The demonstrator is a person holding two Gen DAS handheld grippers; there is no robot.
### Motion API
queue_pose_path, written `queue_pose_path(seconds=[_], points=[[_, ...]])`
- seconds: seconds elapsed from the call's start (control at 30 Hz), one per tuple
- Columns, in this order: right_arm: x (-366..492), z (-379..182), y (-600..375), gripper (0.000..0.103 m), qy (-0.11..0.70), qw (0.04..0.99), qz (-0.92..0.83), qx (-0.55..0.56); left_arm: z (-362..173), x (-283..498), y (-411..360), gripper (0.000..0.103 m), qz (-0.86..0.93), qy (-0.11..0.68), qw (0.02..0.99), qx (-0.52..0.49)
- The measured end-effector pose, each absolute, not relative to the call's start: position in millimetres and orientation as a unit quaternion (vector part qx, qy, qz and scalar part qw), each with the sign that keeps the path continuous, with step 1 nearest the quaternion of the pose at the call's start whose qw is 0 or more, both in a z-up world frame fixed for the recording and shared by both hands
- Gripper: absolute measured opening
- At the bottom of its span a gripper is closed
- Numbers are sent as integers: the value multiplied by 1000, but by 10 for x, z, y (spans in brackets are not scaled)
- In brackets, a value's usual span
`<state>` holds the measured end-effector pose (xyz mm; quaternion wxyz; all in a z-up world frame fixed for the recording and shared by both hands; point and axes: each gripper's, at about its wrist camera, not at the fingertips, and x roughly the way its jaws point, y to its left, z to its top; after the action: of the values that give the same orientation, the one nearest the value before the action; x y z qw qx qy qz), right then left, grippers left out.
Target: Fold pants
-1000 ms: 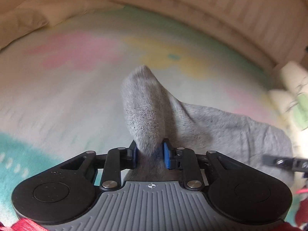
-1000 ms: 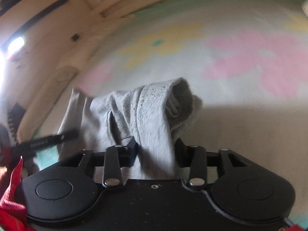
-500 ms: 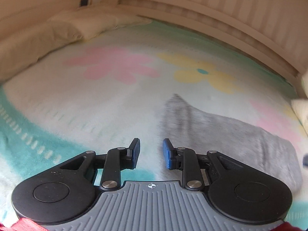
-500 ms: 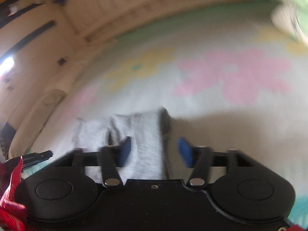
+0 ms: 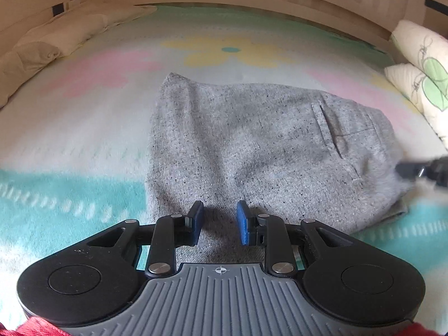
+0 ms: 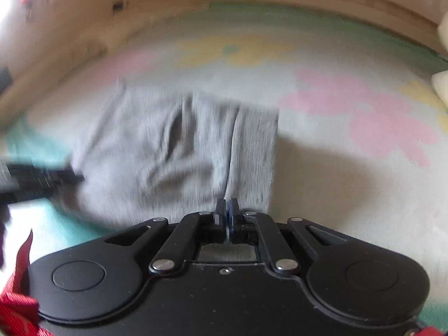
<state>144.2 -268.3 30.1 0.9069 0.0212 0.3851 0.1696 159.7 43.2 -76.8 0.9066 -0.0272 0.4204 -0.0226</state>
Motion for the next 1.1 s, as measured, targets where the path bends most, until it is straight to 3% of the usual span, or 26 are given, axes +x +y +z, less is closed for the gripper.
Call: queue_pose_path(seconds=[0.13,0.23,0.33,0.43,0.57,0.83,0.9,1.1], points=[[1481,570,-2636,14,289,942,166,23,-790,1566,400,25,-11,417,908,-35],[1755,523,-2482,15,282,945,164,19,-801,1515,354,26,-10,410,912,-21],[1890,382,-2369,15,298,941,158,15,-781,1501,374,26,-12,408,912,-21],[2049,95,-2336,10,373,917,141,-5,-780,1537,416,26,-13,412,910,-33],[1975,54,-2426,8,370,917,146,26,-790,1571,406,26,-9,417,908,-33],[1648,637,-2485,18,330,932,144,42,-385,1548,443,26,3,393,917,-61],[1548,784,-2464,33,331,932,144,34,-208,1510,410,26,8,381,923,-57],[1174,1029,-2453,34,351,927,125,51,227,1242,305,26,23,346,937,-40]])
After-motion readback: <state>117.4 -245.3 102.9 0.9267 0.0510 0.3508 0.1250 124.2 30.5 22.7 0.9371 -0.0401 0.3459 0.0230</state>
